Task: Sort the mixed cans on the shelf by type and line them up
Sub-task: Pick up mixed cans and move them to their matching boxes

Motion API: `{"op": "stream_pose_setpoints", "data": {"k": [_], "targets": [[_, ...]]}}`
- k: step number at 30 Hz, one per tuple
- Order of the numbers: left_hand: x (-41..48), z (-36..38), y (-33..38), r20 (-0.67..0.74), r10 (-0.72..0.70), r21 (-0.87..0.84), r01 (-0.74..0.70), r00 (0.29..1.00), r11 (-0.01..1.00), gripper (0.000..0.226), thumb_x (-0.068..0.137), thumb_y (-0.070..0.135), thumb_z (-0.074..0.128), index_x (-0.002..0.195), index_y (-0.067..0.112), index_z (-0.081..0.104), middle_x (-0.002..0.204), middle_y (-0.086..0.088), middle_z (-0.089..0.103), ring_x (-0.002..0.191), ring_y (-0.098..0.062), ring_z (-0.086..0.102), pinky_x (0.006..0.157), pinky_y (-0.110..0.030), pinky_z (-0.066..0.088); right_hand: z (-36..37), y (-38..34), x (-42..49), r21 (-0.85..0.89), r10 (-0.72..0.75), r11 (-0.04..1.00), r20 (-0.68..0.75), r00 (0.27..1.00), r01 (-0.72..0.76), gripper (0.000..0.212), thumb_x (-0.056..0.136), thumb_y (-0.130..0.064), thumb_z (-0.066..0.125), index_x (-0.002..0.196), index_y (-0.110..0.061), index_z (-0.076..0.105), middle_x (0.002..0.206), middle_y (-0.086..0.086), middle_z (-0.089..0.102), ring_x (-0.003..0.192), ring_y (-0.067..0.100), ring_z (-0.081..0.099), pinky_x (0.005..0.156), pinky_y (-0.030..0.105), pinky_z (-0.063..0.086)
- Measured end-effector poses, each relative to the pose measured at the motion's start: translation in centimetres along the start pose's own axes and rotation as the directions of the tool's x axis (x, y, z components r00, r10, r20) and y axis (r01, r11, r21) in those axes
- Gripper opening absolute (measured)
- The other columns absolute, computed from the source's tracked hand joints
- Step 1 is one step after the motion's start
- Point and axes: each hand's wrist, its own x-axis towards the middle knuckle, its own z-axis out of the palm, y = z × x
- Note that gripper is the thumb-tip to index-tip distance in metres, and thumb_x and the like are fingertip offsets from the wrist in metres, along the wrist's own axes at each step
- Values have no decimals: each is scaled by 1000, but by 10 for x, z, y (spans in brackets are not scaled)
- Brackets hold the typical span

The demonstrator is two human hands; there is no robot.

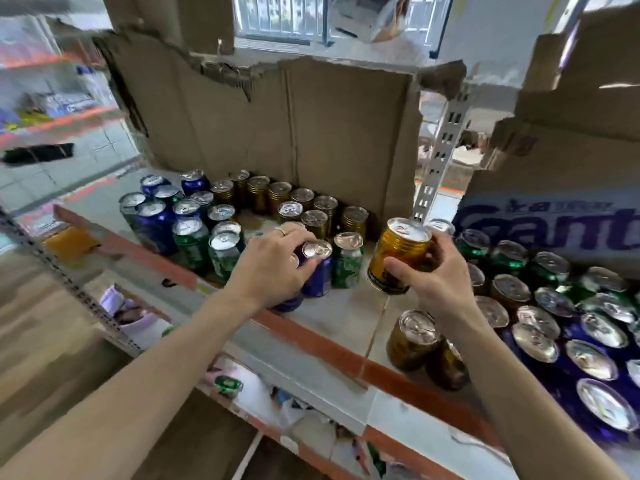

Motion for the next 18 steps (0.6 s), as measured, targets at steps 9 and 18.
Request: {"op": "stream_pose_setpoints", "data": {"k": [9,18], "targets": [[28,-10,-40,47,78,21,-79,996,997,48,85,49,50,121,20,63,128,3,60,115,-23,59,95,-50,48,26,2,31,-159,21,986,-185,983,-51,78,66,-12,89,131,-16,48,116,-1,59,107,17,59,91,29,49],[70,14,-59,51,117,33,-118,992,992,42,90,41,62,128,22,62,136,6,55,126,-20,51,98,-44,40,34,37,97,-361,63,925,-161,985,-118,83,64,-8,90,137,-11,49,114,-3,59,110,14,56,94,24,43]]}}
